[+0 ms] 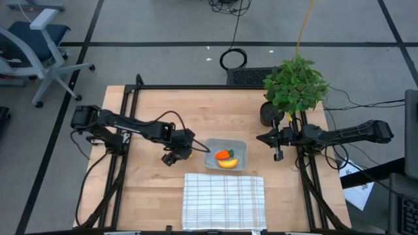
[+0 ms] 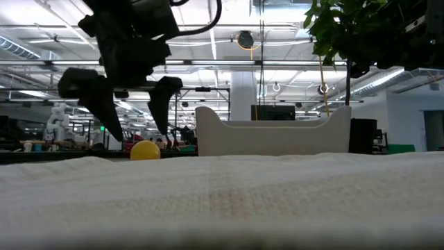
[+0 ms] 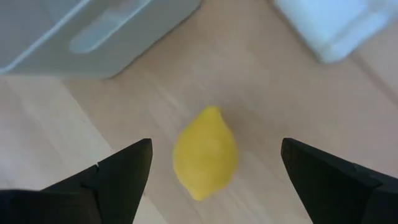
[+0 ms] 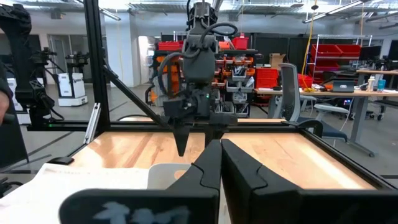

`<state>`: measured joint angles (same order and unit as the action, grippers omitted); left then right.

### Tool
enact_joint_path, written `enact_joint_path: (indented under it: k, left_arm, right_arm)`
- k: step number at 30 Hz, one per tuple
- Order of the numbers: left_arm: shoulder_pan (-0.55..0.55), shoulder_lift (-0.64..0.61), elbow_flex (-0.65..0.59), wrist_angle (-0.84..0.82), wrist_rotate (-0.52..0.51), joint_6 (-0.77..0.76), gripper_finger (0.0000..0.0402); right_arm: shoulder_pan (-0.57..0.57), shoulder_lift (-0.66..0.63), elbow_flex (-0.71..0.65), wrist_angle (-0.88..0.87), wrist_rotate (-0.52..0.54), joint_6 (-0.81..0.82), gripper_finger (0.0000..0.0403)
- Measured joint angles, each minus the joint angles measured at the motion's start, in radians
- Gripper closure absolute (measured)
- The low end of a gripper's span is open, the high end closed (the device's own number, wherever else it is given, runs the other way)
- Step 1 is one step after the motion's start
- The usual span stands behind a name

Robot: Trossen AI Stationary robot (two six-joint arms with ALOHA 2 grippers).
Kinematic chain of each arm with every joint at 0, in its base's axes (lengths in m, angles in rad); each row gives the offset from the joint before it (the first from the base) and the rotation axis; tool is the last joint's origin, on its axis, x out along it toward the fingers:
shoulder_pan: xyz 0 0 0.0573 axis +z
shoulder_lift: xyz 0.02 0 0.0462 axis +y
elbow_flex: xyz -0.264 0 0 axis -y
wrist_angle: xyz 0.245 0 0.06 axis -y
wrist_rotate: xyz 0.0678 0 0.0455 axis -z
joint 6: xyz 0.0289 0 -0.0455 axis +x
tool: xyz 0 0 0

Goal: Pick and placing Produce into tupperware
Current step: Put the lemon into the gray bin

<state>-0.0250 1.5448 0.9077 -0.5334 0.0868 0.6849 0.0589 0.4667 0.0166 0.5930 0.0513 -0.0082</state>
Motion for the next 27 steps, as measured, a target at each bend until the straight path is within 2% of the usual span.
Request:
enact_joint_path:
  k: [7,18,27]
  left_arm:
    - [0.005,0.061,0.000,0.022,-0.074,0.028,0.0039]
    - [0.010,0.139,0.000,0.037,-0.069,0.047,0.0039]
    - [0.011,0.148,0.001,0.058,-0.059,0.073,0.0039]
  right_arm:
    - [0.000,0.000,0.000,0.000,0.000,0.000,0.0403]
    - [0.000,0.000,0.000,0.000,0.000,-0.002,0.0403]
    - [0.000,0.000,0.000,0.000,0.000,-0.003,0.0403]
